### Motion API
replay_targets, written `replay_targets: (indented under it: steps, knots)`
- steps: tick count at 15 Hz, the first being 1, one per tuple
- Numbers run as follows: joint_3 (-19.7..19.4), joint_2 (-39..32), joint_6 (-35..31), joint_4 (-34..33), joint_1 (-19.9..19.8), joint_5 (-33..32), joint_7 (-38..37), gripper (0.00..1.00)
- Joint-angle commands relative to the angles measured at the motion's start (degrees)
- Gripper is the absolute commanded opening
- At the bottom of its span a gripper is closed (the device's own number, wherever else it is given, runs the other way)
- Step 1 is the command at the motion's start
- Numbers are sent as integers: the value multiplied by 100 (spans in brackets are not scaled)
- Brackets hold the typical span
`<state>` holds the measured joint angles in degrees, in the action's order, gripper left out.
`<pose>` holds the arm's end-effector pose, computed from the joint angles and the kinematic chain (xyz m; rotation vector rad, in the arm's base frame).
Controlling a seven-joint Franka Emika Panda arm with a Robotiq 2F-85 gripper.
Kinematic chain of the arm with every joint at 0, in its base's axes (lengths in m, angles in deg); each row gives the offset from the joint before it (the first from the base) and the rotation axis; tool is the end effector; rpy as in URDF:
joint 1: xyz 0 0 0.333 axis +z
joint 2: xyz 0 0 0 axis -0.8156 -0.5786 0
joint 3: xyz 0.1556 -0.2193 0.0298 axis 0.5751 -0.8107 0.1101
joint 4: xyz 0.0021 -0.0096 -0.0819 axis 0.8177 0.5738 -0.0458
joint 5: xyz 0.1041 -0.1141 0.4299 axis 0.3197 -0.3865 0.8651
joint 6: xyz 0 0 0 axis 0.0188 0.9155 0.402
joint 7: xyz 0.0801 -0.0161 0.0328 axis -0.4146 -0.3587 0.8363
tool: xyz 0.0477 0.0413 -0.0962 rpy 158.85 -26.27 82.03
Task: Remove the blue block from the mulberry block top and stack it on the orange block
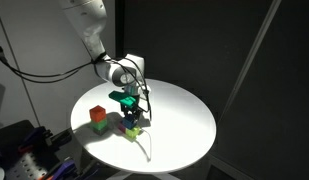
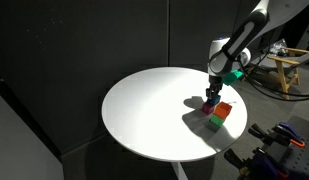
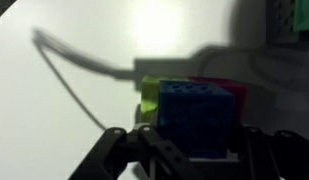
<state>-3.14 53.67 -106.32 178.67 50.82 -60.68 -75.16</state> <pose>0.5398 -0.0987 0.0322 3.0843 0.0299 -0.1609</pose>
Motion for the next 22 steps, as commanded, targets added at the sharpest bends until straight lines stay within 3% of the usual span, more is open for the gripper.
replay_targets:
  steps: [1,13,22]
  knots:
    - [-3,-2,28,-67,-6,-237,-83,31]
    - [-32,588,601,117,-14,-492,-32,27]
    - [-111,1454,940,501,-2,-751,-101,27]
